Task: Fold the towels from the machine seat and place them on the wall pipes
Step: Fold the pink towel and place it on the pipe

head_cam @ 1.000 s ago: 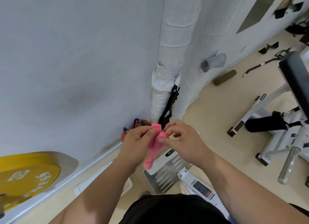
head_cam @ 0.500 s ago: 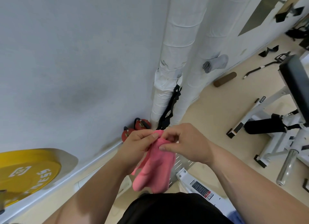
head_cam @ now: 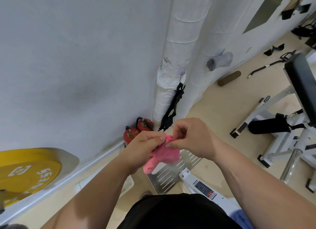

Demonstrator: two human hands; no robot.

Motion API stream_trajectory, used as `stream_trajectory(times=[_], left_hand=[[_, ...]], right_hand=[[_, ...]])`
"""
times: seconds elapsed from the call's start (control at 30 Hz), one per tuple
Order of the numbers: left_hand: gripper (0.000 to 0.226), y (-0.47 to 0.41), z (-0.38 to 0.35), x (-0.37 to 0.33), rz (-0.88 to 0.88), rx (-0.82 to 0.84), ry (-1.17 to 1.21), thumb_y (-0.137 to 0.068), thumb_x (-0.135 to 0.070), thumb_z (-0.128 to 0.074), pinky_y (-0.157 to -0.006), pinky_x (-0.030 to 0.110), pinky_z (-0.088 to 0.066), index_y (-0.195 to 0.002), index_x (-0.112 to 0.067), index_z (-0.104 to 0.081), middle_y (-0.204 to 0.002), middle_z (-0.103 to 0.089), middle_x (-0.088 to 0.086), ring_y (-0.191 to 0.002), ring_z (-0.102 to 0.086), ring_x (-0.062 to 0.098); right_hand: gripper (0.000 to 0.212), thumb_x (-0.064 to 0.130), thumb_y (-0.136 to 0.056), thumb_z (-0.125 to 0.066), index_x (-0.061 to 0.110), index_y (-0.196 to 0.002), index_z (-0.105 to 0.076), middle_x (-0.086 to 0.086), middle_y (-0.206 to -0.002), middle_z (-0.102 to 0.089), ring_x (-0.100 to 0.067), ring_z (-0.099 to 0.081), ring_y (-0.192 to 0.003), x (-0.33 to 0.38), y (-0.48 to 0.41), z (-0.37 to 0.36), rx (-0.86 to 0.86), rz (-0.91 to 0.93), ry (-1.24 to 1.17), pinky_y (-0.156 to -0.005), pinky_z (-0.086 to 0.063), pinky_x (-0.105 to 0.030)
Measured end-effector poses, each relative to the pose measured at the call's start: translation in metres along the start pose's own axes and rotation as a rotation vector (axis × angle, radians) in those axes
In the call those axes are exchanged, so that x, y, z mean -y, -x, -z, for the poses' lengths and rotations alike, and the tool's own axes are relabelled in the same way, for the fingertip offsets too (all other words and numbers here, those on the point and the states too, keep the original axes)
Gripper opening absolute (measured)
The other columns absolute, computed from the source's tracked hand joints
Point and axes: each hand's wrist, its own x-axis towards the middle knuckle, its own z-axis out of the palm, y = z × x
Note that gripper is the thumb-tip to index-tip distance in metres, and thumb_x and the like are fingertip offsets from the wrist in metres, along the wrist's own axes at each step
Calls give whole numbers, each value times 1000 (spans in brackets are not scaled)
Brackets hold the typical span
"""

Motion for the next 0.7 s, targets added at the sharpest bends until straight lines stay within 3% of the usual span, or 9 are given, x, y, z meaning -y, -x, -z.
stream_trajectory(times=[0.07,0.17,0.23,0.33,0.4,0.57,0.63,0.7], left_hand=[[32,1,-3,-2,-15,-36,23,-100,-30,-57,-68,23,-46,-92,-6,-77,-68,-67,-8,-67,-59,5],[14,0,-7,0,-78,-116,-55,-94,-25,-70,-83,39,-56,-98,-20,-81,-92,-78,7,-92,-72,22],[17,-3,-11,1,-83,-230,-50,-96,-14,-67,-85,36,-57,-95,-20,-82,-93,-79,5,-96,-73,23],[23,-6,-9,1,-82,-399,-34,-98,-10,-61,-89,40,-55,-92,-19,-81,-92,-78,2,-95,-71,21],[23,-9,0,-2,-81,-491,-27,-100,-9,-58,-87,39,-53,-91,-16,-78,-92,-76,6,-91,-67,20],[28,-13,39,-10,-132,-645,-24,-103,-8,-48,-80,33,-53,-86,-13,-71,-88,-74,5,-84,-66,16],[29,-14,55,-10,-126,-709,-34,-103,-12,-46,-78,32,-53,-87,-12,-69,-88,-73,10,-83,-65,18],[29,-14,67,-9,-113,-762,-73,-104,-15,-46,-65,27,-49,-84,-11,-66,-75,-65,8,-70,-57,15]], right_hand=[[33,22,-68,-90,19,-61,-58,11,-54,-54,-4,-45,-53,1,0,0,-51,-17,11,-53,-40,-29],[35,19,-68,-86,24,-61,-52,12,-53,-51,-4,-43,-52,0,0,-2,-93,2,37,-52,-37,-24],[34,24,-70,-86,23,-66,-51,7,-58,-53,-7,-44,-54,-2,0,-6,-104,22,32,-54,-38,-26],[31,26,-72,-87,28,-83,-58,1,-73,-67,-19,-63,-70,-8,1,-8,-33,17,-17,-71,-50,-37],[27,26,-76,-86,29,-91,-64,2,-77,-70,-16,-66,-78,-16,3,-9,20,1,4,-80,-52,-37],[19,33,-78,-84,33,-71,-66,3,-74,-62,-9,-53,-86,-31,8,-2,-7,31,226,-77,-47,-30],[29,43,-76,-82,22,-66,-65,2,-69,-59,-10,-50,-81,-39,7,4,0,75,384,-75,-47,-34],[43,58,-75,-73,19,-62,-60,9,-63,-52,-16,-48,-75,-49,3,11,-15,181,559,-71,-48,-36]])
